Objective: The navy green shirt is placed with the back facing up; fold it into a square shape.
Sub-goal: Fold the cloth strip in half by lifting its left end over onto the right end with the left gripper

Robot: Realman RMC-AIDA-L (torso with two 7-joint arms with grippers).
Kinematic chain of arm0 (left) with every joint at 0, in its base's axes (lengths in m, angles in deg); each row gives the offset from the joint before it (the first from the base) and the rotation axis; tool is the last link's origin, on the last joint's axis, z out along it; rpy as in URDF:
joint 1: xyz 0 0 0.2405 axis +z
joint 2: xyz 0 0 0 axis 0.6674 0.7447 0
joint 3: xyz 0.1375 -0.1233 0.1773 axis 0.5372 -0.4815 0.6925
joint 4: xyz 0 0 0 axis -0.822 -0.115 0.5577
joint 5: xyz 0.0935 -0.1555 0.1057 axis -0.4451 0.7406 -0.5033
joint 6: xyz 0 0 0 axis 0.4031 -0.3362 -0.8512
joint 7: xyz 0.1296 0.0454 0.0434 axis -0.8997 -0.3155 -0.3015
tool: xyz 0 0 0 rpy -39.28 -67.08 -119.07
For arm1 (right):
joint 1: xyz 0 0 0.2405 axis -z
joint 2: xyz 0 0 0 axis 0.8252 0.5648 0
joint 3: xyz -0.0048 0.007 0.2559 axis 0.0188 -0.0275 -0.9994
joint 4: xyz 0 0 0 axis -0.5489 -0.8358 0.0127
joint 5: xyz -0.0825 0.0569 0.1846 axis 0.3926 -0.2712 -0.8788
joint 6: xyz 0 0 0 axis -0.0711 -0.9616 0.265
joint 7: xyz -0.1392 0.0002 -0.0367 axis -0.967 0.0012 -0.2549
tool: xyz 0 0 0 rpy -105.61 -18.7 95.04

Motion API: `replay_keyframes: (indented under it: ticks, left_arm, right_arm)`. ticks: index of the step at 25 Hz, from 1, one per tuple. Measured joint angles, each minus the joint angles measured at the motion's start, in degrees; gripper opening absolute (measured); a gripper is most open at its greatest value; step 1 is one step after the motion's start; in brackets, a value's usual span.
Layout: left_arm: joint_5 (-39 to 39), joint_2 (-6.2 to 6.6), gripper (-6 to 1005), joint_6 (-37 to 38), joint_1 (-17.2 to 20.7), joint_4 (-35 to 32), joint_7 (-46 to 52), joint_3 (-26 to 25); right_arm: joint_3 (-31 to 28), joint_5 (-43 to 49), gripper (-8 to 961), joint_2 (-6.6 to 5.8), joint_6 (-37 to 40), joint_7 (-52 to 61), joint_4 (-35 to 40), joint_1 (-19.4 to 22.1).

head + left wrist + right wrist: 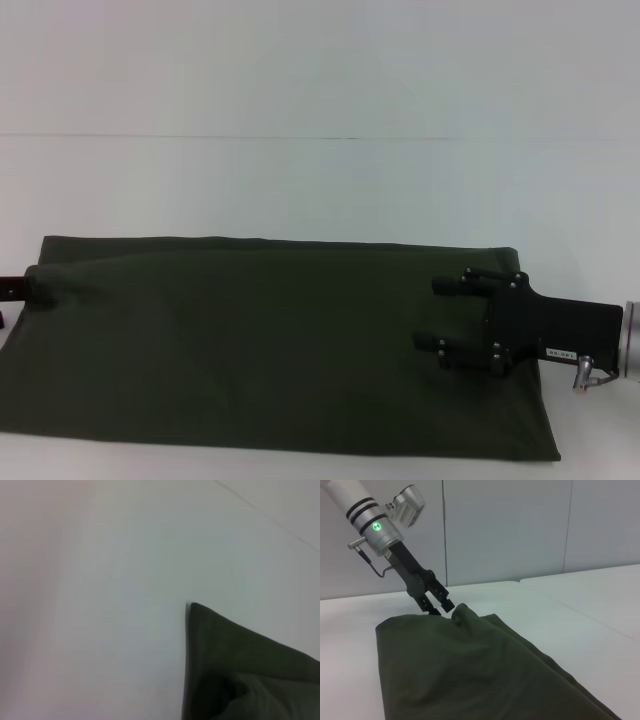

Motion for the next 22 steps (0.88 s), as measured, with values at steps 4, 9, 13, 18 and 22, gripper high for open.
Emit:
replay_keyframes:
  ticks: [4, 9, 13, 18, 22]
  left_arm:
    - [-0.09, -0.16, 851, -0.03, -0.08, -0.06, 0.0, 0.35]
    - [-0.17, -0.28, 850, -0.21, -0.07, -0.23, 0.0, 0.37]
    - [-0.17, -0.37, 850, -0.24, 0.04, -0.26, -0.01, 0.43]
    - [-0.17, -0.62, 849, -0.26, -0.05, -0.14, -0.39, 0.46]
    - [-0.16, -0.74, 849, -0.25, -0.2, -0.05, -0.41, 0.46]
  right_arm:
    - [0.08, 0.0, 765, 0.0, -0.06, 0.0, 0.0, -0.16]
    - [0.09, 0.0, 764, 0.0, -0.12, 0.0, 0.0, -0.29]
    - [0.08, 0.0, 765, 0.0, -0.13, 0.0, 0.0, -0.3]
    - [0.03, 0.0, 765, 0.0, -0.13, 0.0, 0.0, -0.39]
    - [0.02, 0.0, 764, 0.0, -0.12, 0.0, -0.05, -0.39]
